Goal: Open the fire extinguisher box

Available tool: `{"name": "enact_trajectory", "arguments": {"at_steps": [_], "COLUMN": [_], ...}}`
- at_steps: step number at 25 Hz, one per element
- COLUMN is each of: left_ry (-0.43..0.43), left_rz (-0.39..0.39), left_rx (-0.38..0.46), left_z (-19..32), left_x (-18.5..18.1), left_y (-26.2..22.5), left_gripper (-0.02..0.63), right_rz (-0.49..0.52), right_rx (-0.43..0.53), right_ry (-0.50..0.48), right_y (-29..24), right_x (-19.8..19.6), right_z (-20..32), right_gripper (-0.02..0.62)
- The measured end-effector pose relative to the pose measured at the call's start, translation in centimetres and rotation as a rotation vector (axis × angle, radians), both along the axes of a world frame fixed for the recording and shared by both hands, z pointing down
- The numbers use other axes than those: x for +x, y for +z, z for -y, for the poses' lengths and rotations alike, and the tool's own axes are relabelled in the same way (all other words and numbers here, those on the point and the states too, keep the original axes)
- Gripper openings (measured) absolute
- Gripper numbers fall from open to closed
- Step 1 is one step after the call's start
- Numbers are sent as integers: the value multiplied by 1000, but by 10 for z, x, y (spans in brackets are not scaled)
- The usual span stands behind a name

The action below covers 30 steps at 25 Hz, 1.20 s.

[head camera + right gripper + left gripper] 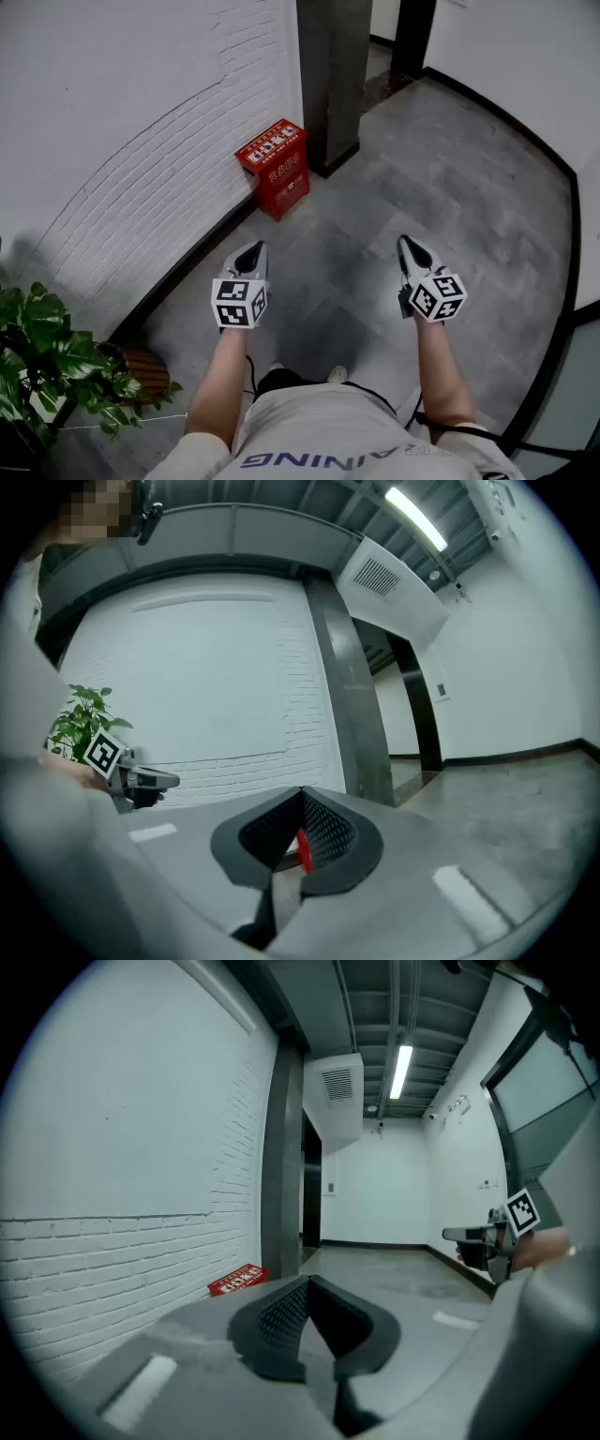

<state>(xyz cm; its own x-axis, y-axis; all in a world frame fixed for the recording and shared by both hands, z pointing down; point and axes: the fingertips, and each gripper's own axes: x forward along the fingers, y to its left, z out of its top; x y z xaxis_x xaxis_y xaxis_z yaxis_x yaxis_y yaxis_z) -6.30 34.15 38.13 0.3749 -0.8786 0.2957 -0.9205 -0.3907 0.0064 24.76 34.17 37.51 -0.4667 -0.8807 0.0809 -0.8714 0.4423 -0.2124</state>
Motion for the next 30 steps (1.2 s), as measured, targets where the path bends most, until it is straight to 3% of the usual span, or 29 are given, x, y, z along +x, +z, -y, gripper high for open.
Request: {"name": "enact_trajectory", "arguments": {"at_steps": [10, 18, 23, 30], "left_ry": [-18, -7, -9, -109], "left_rz": [-21, -50, -39, -63], "left_rx": [-7, 15, 15, 33], "left_z": [77, 228, 316, 403], "left_x": [21, 21, -8, -64], "left_y": [19, 16, 10, 1], "left_gripper": [5, 5, 5, 5], "right_rz": [-1, -53, -45, -65], "right_rx": [-13, -23, -14, -20], "right_ry": [-70, -71, -102, -189], "right_y": [20, 15, -1, -3], "right_x": [0, -7, -52, -99], "right_z": [74, 214, 314, 404], "right_gripper": [3, 2, 2, 3]}}
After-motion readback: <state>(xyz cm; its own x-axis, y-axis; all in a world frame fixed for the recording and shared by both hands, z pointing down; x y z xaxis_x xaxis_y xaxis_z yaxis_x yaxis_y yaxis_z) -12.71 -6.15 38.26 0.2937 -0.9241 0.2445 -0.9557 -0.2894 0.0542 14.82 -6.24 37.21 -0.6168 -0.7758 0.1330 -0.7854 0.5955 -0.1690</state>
